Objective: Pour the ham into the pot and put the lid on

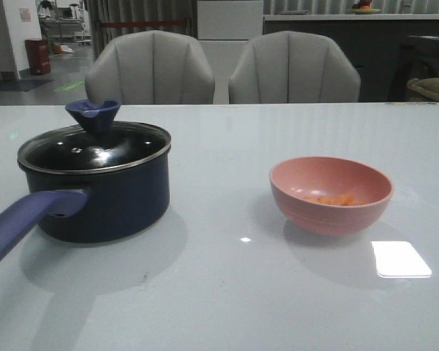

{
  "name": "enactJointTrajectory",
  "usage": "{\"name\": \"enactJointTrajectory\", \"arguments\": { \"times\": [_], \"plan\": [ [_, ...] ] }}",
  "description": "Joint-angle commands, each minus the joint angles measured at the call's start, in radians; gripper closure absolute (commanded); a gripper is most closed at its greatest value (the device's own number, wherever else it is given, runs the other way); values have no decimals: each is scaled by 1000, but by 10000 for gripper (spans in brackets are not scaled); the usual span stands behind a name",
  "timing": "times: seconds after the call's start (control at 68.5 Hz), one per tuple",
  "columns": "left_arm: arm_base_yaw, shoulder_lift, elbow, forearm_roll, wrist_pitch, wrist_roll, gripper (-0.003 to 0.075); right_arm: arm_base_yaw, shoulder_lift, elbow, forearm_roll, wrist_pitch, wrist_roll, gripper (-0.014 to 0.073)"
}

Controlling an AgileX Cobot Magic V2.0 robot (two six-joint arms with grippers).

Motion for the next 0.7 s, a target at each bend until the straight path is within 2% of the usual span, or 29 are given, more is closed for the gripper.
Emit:
{"name": "enactJointTrajectory", "arguments": {
  "times": [0.0,0.131,0.336,0.496,0.686],
  "plan": [
    [-8,14,-36,-30,-80,-2,147,-5,-20,-4,-12,-77,-5,435],
    [-8,68,-131,-20,91,-2,150,-5,-20,-4,-12,-77,-5,435],
    [-47,264,-360,0,340,-1,150,-5,-20,-4,-12,-77,-5,435],
    [-78,434,-500,25,439,-1,150,-5,-20,-4,-12,-77,-5,435],
    [-132,648,-651,13,492,-1,150,-5,-20,-4,-12,-77,-5,435]
  ]
}}
